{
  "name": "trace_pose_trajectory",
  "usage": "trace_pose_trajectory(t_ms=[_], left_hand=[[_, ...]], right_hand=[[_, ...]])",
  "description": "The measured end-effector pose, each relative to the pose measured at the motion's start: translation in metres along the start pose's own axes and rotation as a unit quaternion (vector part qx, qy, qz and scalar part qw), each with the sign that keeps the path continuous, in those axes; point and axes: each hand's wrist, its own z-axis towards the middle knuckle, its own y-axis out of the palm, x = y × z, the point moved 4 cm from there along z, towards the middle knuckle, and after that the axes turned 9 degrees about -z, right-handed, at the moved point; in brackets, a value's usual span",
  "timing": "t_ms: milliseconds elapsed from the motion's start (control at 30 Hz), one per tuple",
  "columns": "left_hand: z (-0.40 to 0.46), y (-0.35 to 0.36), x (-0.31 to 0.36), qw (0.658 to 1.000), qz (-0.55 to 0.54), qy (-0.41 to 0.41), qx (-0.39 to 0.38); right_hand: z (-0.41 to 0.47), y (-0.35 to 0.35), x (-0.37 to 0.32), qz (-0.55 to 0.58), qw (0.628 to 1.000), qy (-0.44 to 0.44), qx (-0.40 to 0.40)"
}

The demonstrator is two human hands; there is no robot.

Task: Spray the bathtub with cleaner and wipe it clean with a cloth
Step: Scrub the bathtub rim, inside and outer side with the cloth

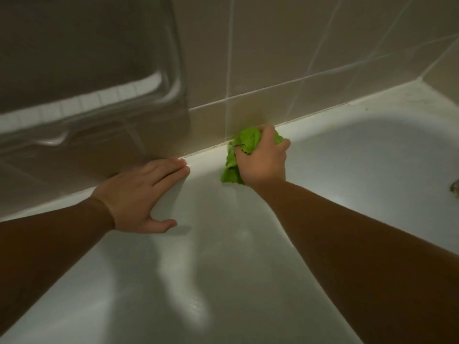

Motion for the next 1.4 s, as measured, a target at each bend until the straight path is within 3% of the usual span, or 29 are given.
trace_pose_trajectory(t_ms=[167, 333, 500, 667, 833, 900, 967, 1033, 1200, 1300, 1400], left_hand=[[0.001, -0.002, 0.002, 1.000, 0.000, -0.009, 0.010], [0.004, -0.002, 0.004, 1.000, -0.007, -0.013, 0.024], [0.004, 0.000, 0.003, 1.000, -0.011, -0.016, 0.024], [0.007, -0.001, 0.006, 0.999, -0.007, -0.017, 0.027], [0.008, -0.003, 0.008, 0.999, 0.004, -0.016, 0.032], [0.009, -0.002, 0.008, 0.999, 0.008, -0.014, 0.035], [0.010, -0.001, 0.008, 0.999, 0.008, -0.009, 0.036], [0.010, 0.000, 0.008, 0.999, 0.009, -0.008, 0.036], [0.008, 0.000, 0.011, 0.999, -0.004, -0.028, 0.045], [-0.002, 0.004, 0.016, 0.996, -0.020, -0.067, 0.054], [-0.021, 0.009, 0.020, 0.989, -0.033, -0.115, 0.082]], right_hand=[[0.028, -0.016, 0.006, 0.047, 0.988, 0.137, 0.054], [-0.008, 0.007, -0.006, 0.012, 1.000, 0.000, -0.002], [0.020, -0.008, -0.003, 0.069, 0.984, 0.156, 0.047], [-0.020, 0.013, -0.010, 0.010, 0.999, -0.034, -0.014], [0.023, -0.011, 0.001, 0.057, 0.990, 0.125, 0.033], [0.007, -0.001, -0.009, 0.020, 0.997, 0.066, 0.025], [-0.015, 0.009, -0.009, -0.025, 0.996, -0.086, -0.020], [-0.019, 0.009, 0.003, -0.051, 0.980, -0.177, -0.071], [-0.006, -0.012, 0.016, 0.002, 0.990, -0.141, -0.027], [-0.016, -0.014, 0.009, 0.037, 0.982, -0.187, 0.006], [-0.028, 0.000, -0.006, 0.009, 0.976, -0.217, -0.017]])
